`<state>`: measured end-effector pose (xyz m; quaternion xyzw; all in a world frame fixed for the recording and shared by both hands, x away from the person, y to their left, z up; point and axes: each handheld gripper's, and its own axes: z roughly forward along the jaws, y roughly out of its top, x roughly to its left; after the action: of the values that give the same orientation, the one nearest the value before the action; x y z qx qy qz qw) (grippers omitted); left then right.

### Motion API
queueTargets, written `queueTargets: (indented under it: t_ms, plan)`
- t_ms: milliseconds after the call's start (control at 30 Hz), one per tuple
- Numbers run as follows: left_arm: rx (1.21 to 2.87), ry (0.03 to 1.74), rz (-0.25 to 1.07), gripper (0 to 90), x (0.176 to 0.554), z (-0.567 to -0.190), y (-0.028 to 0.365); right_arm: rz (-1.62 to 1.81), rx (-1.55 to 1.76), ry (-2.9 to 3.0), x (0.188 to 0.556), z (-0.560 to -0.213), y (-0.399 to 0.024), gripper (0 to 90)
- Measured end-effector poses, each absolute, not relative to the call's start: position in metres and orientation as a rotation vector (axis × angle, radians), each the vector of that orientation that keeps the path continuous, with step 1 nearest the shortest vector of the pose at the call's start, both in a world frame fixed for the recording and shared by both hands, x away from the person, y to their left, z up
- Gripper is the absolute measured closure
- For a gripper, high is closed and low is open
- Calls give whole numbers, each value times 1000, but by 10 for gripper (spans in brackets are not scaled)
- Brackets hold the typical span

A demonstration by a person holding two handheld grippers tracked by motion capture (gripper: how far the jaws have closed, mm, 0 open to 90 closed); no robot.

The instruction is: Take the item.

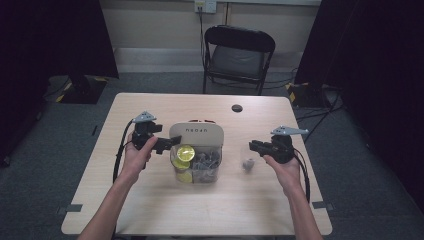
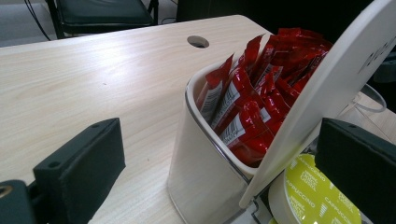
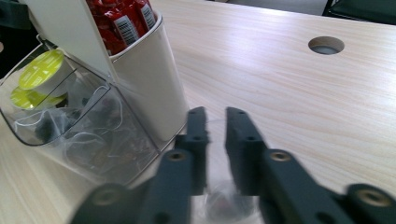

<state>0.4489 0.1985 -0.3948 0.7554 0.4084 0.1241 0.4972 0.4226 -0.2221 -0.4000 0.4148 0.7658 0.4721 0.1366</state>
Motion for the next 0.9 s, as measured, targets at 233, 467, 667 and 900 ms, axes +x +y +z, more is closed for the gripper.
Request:
queueTargets:
  t_ms: [233,467,667,900]
  plan:
    - [1830,989,300,14,449,-395,198,1361,1247,2170,424,-399,-223,388]
    - [1846,985,294,24,449,-396,198,1327,1292,2141,424,-398,-226,222]
    - [1844,984,294,44,448,-396,200,1323,1295,2136,421,-396,-228,153]
    - [1835,988,306,71,445,-393,203,1339,1300,2118,411,-395,-238,146]
